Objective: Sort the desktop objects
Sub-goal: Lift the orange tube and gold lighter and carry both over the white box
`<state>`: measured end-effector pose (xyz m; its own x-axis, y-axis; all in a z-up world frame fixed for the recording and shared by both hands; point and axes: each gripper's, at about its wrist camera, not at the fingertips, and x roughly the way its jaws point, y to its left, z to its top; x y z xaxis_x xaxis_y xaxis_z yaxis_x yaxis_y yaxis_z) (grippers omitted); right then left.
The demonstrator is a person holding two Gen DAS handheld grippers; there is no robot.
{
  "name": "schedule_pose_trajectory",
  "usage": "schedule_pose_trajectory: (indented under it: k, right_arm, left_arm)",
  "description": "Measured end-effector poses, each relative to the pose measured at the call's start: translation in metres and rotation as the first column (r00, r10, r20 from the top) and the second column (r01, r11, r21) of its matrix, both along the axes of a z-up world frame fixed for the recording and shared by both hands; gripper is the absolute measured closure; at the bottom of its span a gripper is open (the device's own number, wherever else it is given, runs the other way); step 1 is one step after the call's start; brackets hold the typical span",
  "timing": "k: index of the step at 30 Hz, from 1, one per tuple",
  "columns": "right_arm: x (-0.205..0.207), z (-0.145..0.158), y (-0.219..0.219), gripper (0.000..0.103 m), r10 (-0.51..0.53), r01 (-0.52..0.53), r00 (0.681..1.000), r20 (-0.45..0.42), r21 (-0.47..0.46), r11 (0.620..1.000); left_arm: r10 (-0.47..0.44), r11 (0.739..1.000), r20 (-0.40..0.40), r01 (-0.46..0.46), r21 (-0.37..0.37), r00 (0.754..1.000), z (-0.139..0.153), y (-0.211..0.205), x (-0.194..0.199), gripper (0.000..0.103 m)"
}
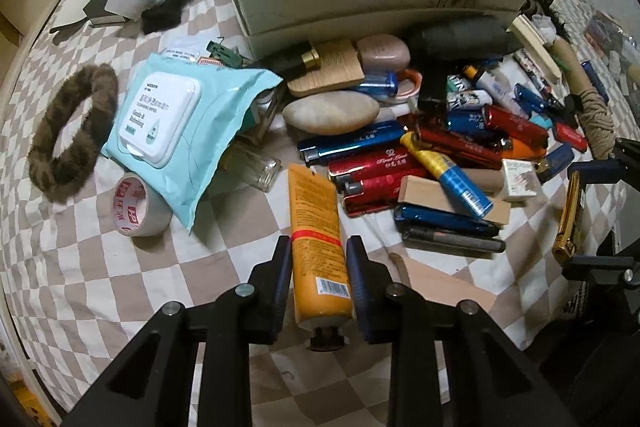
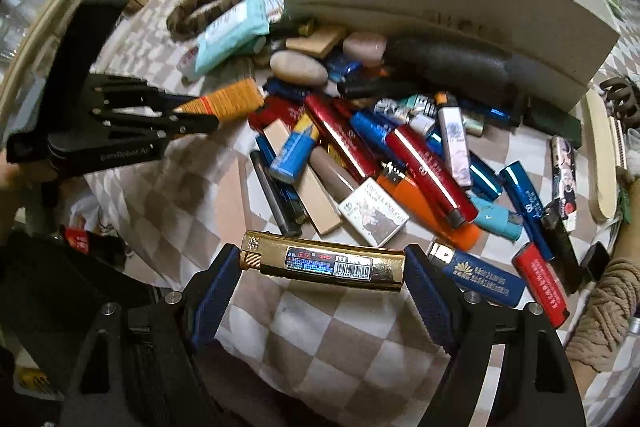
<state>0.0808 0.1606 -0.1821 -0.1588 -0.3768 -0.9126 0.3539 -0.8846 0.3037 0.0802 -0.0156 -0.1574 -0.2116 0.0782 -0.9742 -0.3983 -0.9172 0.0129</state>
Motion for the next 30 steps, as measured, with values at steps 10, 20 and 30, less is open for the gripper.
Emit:
schedule_pose_trajectory:
  k: [10, 20, 30]
  right_arm:
    - [-0.009, 0.029, 0.012, 0.021, -0.045, 0.042, 0.998, -0.047, -0.068, 0.997]
    - [-0.018, 0.059, 0.025, 0.021, -0.100, 0.087, 0.989, -0.105, -0.126, 0.988]
    - [-0.035, 0.122, 0.037, 0.021, -0.170, 0.111, 0.958, -0.231, -0.246, 0.963]
  left_arm:
    - [0.016, 0.999, -0.033, -0.015, 0.035, 0.999, 0.000, 0.005, -0.033, 0.079]
    - [0.046, 0.996, -0.120, -0.036, 0.082, 0.992, 0.027, -0.003, -0.052, 0.080]
    - [0.092, 0.983, -0.241, -0.050, 0.178, 0.966, 0.084, 0.001, -0.069, 0.080]
